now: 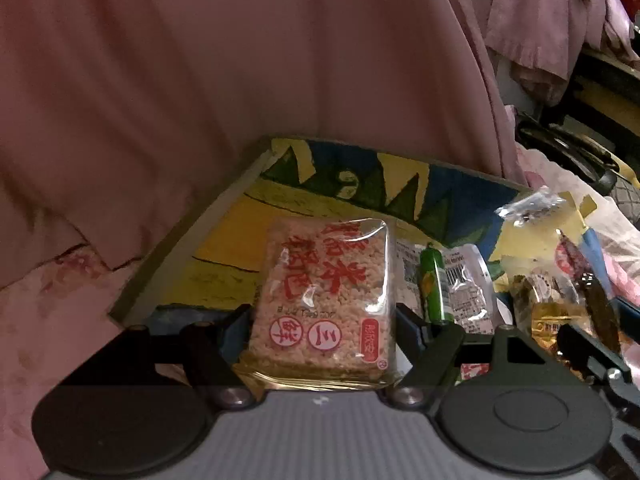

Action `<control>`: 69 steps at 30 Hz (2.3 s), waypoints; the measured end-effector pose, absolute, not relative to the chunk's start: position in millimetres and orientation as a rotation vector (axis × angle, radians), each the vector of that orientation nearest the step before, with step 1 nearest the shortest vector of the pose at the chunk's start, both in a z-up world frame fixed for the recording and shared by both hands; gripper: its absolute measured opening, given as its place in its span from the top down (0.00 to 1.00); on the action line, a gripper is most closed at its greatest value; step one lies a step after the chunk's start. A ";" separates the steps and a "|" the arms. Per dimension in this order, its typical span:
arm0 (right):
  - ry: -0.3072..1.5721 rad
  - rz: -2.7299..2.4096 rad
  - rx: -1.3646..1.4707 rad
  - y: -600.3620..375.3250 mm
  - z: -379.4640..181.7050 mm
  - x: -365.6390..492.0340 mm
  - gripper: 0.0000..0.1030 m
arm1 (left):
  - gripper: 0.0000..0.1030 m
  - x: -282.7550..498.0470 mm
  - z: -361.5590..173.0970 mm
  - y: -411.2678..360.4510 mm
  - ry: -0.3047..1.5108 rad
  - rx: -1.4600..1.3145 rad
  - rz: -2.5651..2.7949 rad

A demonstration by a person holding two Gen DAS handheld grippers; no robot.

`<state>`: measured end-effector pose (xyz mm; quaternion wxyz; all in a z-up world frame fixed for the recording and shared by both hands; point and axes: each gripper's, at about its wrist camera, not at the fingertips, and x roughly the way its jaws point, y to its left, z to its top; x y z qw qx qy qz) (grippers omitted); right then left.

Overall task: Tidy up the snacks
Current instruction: 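Carry the rice cracker pack and meat packet into the cartoon tray, then open both tools to release the snacks and withdraw from the tray, then move both open tools toward the orange and red-orange snack bag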

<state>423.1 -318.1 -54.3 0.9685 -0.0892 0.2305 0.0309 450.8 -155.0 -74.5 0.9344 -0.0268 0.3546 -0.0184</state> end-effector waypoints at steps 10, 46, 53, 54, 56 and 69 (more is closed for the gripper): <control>0.500 0.051 -0.205 -312.1 -59.4 428.4 0.52 | 0.25 452.6 -76.0 -157.8 0.734 -0.063 -0.050; 0.093 -0.109 0.018 -331.6 39.8 299.4 0.01 | 0.00 329.1 25.9 -100.8 0.411 -0.219 -0.065; 0.024 -0.150 0.071 -321.6 47.0 243.6 0.01 | 0.00 272.3 39.4 -76.2 0.314 -0.189 -0.033; 0.020 -0.153 0.071 -319.2 46.8 235.9 0.01 | 0.00 264.5 39.9 -73.2 0.304 -0.184 -0.031; 0.014 -0.155 0.064 -313.8 45.2 222.9 0.01 | 0.00 250.6 39.5 -67.6 0.289 -0.169 -0.032; 0.150 -0.091 0.022 -279.9 28.5 167.8 0.01 | 0.00 189.7 18.0 -46.1 0.344 -0.104 -0.066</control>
